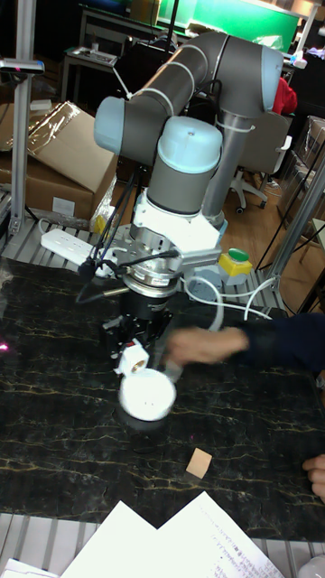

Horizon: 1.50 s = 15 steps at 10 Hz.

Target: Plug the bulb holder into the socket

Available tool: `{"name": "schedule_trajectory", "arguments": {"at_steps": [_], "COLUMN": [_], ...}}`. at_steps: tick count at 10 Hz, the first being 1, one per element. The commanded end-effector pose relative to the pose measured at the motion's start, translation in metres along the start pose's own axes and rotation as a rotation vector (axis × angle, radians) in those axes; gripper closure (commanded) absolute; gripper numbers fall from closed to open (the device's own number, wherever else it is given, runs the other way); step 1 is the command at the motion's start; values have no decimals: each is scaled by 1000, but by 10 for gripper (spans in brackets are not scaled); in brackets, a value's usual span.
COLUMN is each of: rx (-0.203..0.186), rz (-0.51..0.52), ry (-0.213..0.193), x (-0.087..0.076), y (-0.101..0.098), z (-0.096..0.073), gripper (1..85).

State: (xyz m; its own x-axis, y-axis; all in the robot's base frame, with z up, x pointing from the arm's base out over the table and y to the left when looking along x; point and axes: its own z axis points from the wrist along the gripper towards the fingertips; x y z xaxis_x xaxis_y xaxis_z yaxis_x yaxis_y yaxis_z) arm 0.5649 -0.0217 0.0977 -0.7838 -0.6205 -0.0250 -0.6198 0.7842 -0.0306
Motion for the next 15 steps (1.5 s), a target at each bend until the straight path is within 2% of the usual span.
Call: {"name": "schedule_trajectory", "arguments": {"at_steps": [1,2,4,6,7,8,9,10,12,13,14,15], "rx": [-63,-98,-124,-102,-141,-176,-166,-114,-91,-96,-124,-170], "rz": [23,111,212,226,282,365,404,401,408,413,439,486], "ry": [-22,-46,-68,-71,-93,-95,-83,-65,-55,-59,-74,-87], "x": [-9,-19,-28,-28,-35,-37,-32,-22,-13,-9,-11,-19], "y": [27,42,44,22,23,26,21,7,-4,-7,-5,4], "z": [1,2,5,7,5,1,0,3,4,3,3,2], "gripper": [843,843,843,843,843,843,843,843,843,843,843,843]}}
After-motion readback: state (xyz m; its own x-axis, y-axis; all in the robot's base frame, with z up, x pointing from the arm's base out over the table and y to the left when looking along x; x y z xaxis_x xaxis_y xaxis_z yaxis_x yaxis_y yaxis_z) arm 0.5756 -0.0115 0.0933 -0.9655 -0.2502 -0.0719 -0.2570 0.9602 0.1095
